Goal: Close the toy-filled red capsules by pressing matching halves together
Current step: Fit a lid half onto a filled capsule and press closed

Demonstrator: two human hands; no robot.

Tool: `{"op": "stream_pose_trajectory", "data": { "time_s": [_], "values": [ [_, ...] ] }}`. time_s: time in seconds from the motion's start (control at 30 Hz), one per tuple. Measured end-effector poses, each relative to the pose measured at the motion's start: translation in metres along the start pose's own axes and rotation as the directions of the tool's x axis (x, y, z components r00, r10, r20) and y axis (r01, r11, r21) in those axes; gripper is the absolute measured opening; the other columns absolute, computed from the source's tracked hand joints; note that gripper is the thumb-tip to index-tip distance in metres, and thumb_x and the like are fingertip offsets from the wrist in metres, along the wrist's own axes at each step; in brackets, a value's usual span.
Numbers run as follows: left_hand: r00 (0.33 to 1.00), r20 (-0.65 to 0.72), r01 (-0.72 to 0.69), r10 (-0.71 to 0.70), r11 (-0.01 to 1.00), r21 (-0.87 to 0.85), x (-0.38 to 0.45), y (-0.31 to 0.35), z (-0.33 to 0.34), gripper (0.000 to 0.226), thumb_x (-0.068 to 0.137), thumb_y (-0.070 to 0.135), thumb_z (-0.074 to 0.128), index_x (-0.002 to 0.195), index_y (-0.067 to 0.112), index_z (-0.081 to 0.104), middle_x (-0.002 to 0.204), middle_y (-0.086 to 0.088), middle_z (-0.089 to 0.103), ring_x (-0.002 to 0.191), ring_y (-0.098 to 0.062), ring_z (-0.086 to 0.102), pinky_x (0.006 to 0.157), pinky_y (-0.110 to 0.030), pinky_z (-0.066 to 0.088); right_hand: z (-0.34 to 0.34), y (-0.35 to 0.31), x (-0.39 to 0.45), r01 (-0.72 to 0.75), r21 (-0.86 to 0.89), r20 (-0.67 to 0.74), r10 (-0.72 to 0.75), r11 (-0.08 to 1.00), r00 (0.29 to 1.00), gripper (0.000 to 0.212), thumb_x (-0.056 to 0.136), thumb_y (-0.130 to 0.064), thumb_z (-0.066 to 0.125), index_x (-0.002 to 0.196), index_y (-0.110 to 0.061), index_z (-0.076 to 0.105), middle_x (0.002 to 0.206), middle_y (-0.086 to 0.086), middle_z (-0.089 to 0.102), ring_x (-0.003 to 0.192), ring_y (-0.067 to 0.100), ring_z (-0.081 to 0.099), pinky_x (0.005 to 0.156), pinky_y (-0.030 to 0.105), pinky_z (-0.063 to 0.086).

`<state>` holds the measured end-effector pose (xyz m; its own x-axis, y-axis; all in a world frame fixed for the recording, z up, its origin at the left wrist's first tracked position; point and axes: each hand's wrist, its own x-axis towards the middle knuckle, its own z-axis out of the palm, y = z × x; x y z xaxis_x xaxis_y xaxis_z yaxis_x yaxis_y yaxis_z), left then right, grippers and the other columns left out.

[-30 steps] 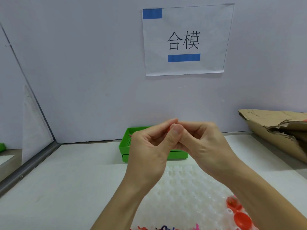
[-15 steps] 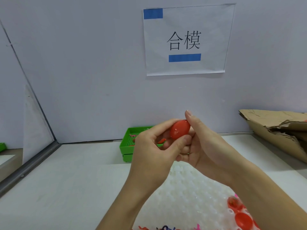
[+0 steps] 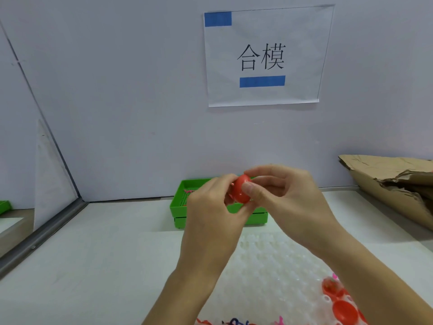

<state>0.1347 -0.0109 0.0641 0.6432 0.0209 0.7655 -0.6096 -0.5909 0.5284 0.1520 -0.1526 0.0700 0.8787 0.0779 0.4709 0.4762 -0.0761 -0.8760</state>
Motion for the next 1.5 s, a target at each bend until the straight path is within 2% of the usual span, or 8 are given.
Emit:
{"op": "stream_pose_trajectory", "data": {
  "time_s": [0.23,0.43,0.6,0.7,0.97,1.13,1.4,1.5],
  "values": [
    [0.978,0.143,0.179,-0.149,0.959,-0.222,0.005,-0.002,-0.006,0.069,0.061,0.048,0.079,0.126,0.028,0.065,0.110,0.018,0.067,0.101,-0.002,0.065,0.087,-0.022,0.055,-0.011,0.003,0.004,-0.137,0.353,0.192,0.072,0.925,0.979,0.031,0.087,-0.015,0.058,0.115,-0.008,0.070,0.110,0.013,0.076,0.106,0.028,0.072,0.091,0.032,0.058],
    [0.974,0.162,0.212,-0.157,0.883,-0.418,0.005,-0.003,-0.005,0.052,0.067,0.017,0.087,0.115,0.027,0.071,0.097,0.019,0.075,0.093,-0.001,0.071,0.081,-0.011,0.052,-0.004,0.002,0.003,-0.193,0.527,0.232,0.079,0.828,0.970,0.033,0.086,-0.013,0.056,0.114,-0.005,0.069,0.108,0.024,0.073,0.103,0.033,0.072,0.082,0.027,0.058],
    [0.988,0.138,0.104,-0.066,0.953,-0.286,0.004,0.000,-0.010,0.028,0.073,0.031,0.085,0.090,0.044,0.067,0.085,0.013,0.073,0.082,-0.007,0.071,0.074,-0.016,0.056,-0.004,0.004,0.002,-0.199,0.461,0.266,0.080,0.865,0.961,0.027,0.092,-0.017,0.062,0.111,-0.003,0.074,0.111,0.020,0.073,0.108,0.031,0.071,0.085,0.027,0.057],
    [0.990,0.140,0.042,-0.013,0.977,-0.208,0.003,-0.004,-0.010,0.016,0.079,0.028,0.076,0.092,0.029,0.065,0.079,0.003,0.071,0.078,-0.016,0.069,0.073,-0.030,0.056,-0.002,0.003,0.001,-0.179,0.383,0.257,0.082,0.906,0.963,0.023,0.088,-0.018,0.064,0.107,-0.013,0.078,0.107,0.016,0.076,0.105,0.028,0.072,0.085,0.026,0.057],
    [0.990,0.125,-0.042,0.061,0.988,-0.149,0.003,-0.010,-0.010,0.018,0.078,0.026,0.076,0.093,0.019,0.070,0.077,0.006,0.070,0.074,-0.015,0.070,0.070,-0.031,0.055,0.003,0.003,-0.003,-0.150,0.338,0.167,0.098,0.929,0.981,0.018,0.082,-0.016,0.067,0.096,-0.014,0.080,0.098,0.016,0.077,0.095,0.030,0.075,0.079,0.028,0.059],
    [0.989,0.141,0.093,-0.034,0.898,-0.430,0.004,-0.007,-0.009,0.031,0.076,0.021,0.084,0.096,0.041,0.071,0.091,0.012,0.075,0.089,-0.008,0.073,0.080,-0.016,0.056,-0.005,-0.004,0.000,-0.207,0.469,0.254,0.093,0.858,0.963,0.028,0.088,-0.015,0.063,0.111,-0.002,0.074,0.108,0.019,0.074,0.101,0.027,0.073,0.083,0.027,0.057],
    [0.991,0.128,0.104,-0.030,0.777,-0.621,0.007,0.005,-0.013,0.042,0.074,0.017,0.085,0.107,0.040,0.071,0.102,0.011,0.076,0.101,-0.009,0.071,0.084,-0.018,0.054,-0.011,-0.019,0.000,-0.142,0.463,0.248,0.026,0.875,0.969,0.032,0.082,-0.011,0.066,0.112,-0.006,0.074,0.112,0.019,0.074,0.104,0.032,0.072,0.083,0.028,0.057],
    [0.985,0.160,0.156,-0.066,0.734,-0.661,0.010,0.006,-0.019,0.029,0.080,0.026,0.078,0.108,0.030,0.073,0.102,0.001,0.077,0.099,-0.020,0.073,0.084,-0.025,0.056,-0.014,-0.026,-0.001,-0.121,0.457,0.231,0.014,0.881,0.973,0.032,0.084,-0.014,0.064,0.113,-0.005,0.074,0.108,0.018,0.074,0.094,0.026,0.071,0.075,0.025,0.056]
  ]
}}
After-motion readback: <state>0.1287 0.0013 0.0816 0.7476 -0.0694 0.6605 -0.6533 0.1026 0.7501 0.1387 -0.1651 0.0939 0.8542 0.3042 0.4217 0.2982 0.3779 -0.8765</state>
